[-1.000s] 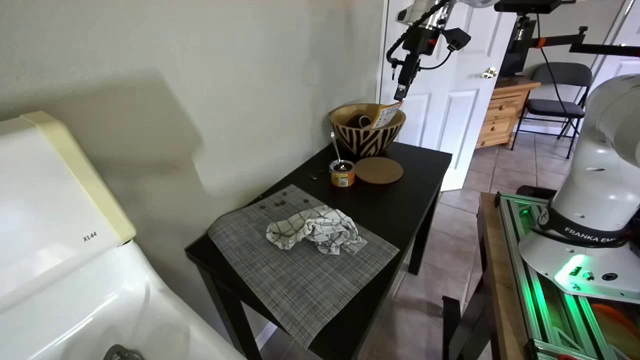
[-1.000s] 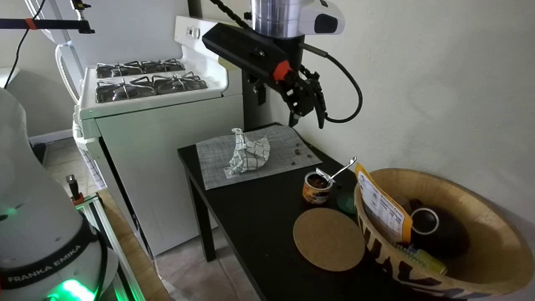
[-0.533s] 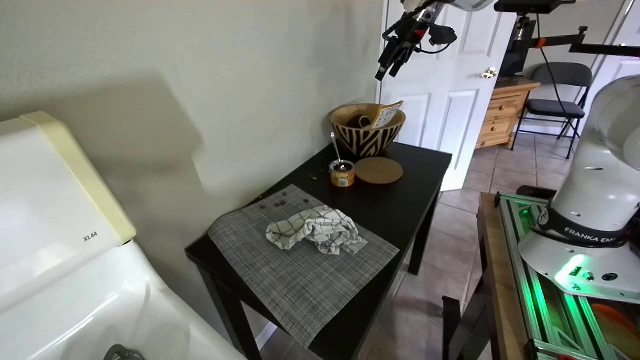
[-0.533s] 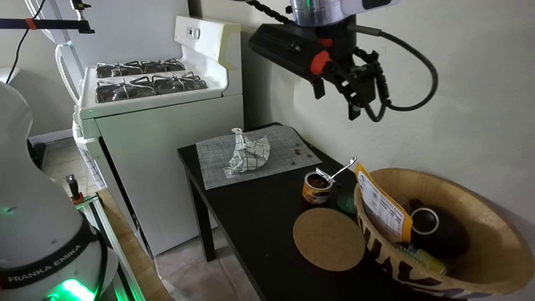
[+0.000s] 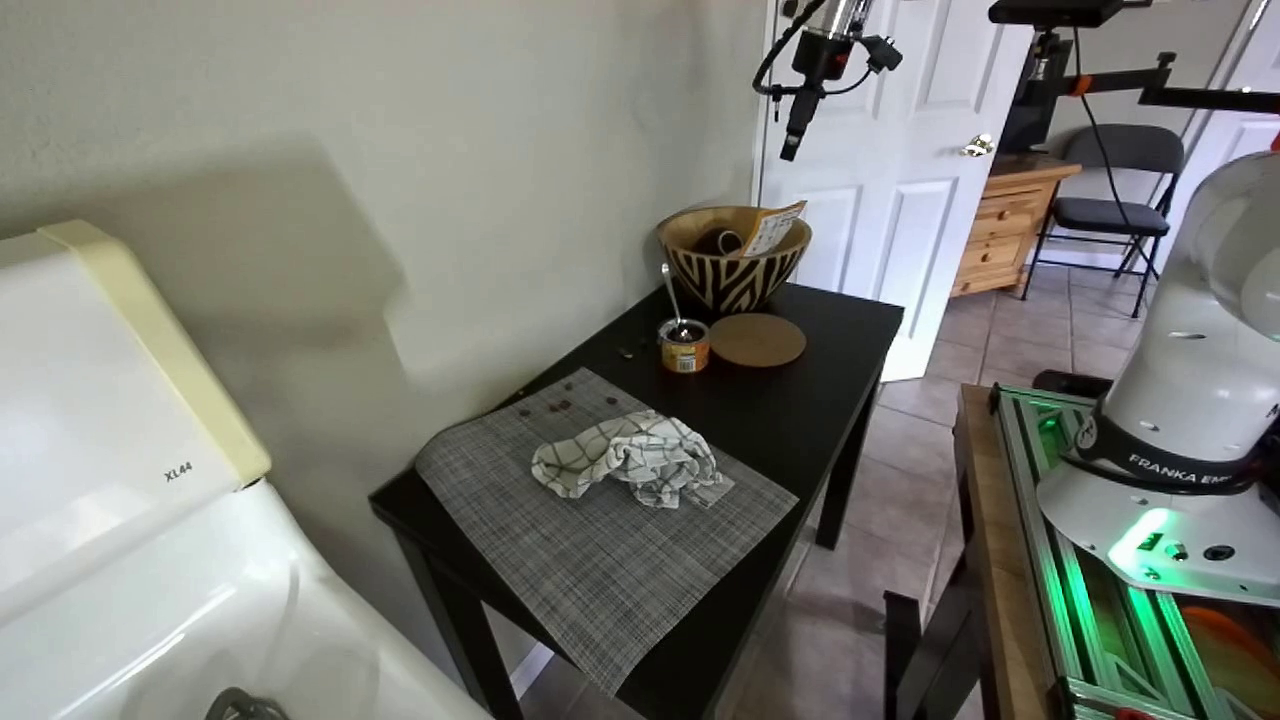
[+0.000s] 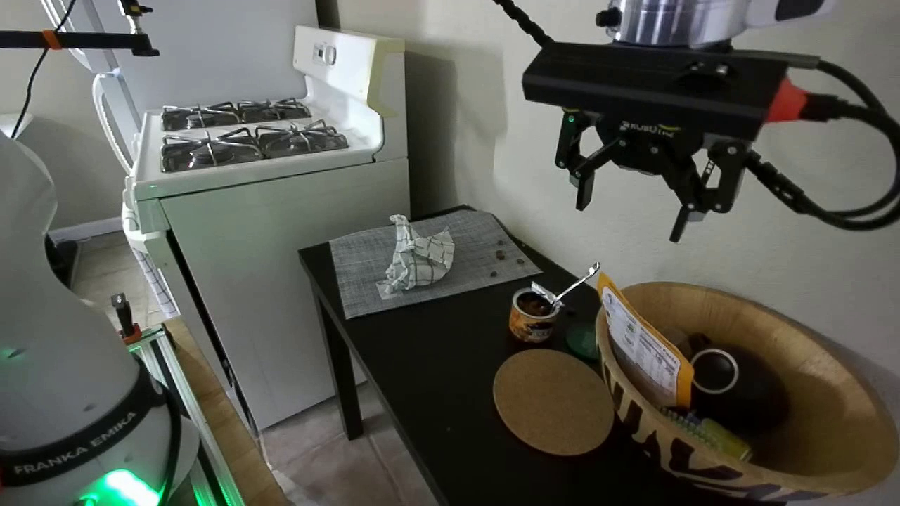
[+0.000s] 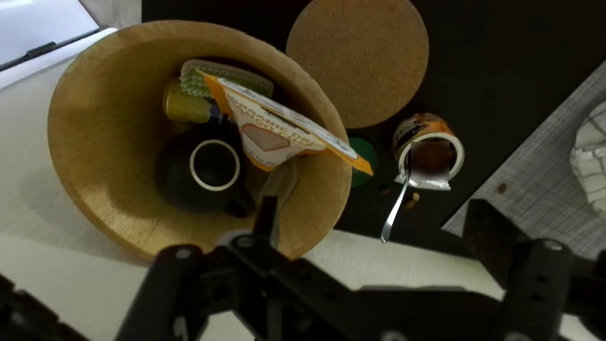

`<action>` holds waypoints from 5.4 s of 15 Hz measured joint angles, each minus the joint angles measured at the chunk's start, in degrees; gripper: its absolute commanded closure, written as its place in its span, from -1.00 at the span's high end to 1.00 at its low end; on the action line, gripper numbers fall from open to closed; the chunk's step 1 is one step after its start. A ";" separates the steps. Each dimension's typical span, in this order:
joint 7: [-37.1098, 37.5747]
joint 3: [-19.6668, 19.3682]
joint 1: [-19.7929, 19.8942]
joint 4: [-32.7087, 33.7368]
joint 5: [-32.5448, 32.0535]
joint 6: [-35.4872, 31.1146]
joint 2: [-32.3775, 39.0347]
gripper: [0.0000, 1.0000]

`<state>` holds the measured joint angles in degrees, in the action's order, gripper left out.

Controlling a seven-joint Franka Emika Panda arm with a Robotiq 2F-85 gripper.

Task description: Put the bag on the table

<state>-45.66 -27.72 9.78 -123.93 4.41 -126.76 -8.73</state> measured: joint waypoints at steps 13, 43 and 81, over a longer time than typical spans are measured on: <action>-12.54 4.17 6.52 4.02 -4.78 1.83 11.85 1.00; -44.67 10.29 10.29 0.96 3.07 -8.29 8.30 -0.99; -47.10 34.60 -20.89 1.79 1.64 -2.94 10.03 -0.99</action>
<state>-92.75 6.88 -11.11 -122.14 6.05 -129.70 1.30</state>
